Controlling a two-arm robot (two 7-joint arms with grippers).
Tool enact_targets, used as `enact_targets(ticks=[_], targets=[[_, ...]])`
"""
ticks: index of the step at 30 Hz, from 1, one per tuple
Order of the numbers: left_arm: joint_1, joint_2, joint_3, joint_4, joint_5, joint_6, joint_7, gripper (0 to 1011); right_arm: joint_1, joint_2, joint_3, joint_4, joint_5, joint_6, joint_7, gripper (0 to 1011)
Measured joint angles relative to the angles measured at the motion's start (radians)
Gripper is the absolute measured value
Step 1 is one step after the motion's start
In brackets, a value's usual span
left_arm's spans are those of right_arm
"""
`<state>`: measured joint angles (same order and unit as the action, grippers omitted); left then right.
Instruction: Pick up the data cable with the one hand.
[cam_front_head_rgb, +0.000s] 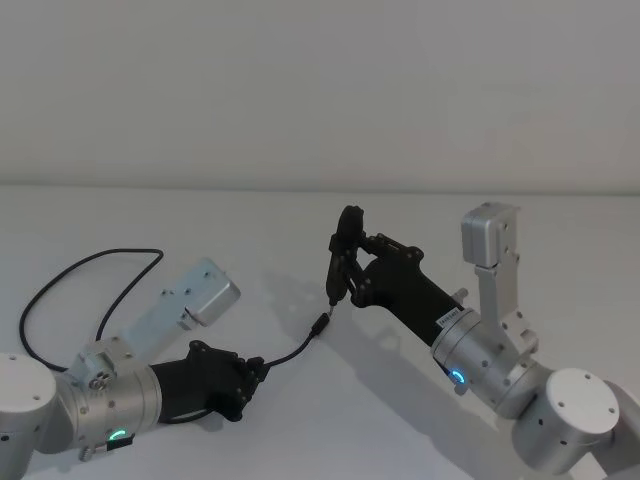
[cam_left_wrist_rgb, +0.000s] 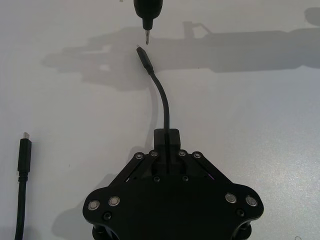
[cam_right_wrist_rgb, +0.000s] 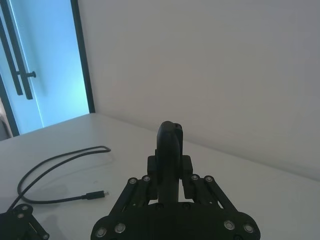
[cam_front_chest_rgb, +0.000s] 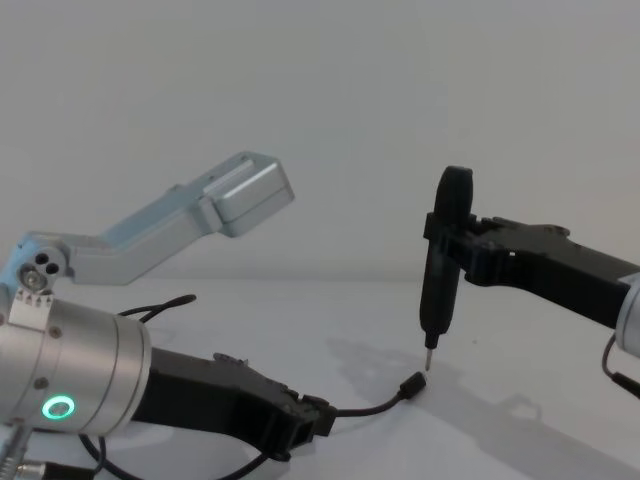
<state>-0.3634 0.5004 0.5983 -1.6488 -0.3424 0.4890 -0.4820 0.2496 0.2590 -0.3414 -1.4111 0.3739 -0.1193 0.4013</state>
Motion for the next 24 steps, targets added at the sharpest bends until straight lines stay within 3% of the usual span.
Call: enact_targets(ticks=[24], targets=[[0.000,0.000,0.000,0.000,0.000,0.000,-0.001,40,0.023,-0.016,-0.013,0.050,-0.021,-0.025,0.010,275]])
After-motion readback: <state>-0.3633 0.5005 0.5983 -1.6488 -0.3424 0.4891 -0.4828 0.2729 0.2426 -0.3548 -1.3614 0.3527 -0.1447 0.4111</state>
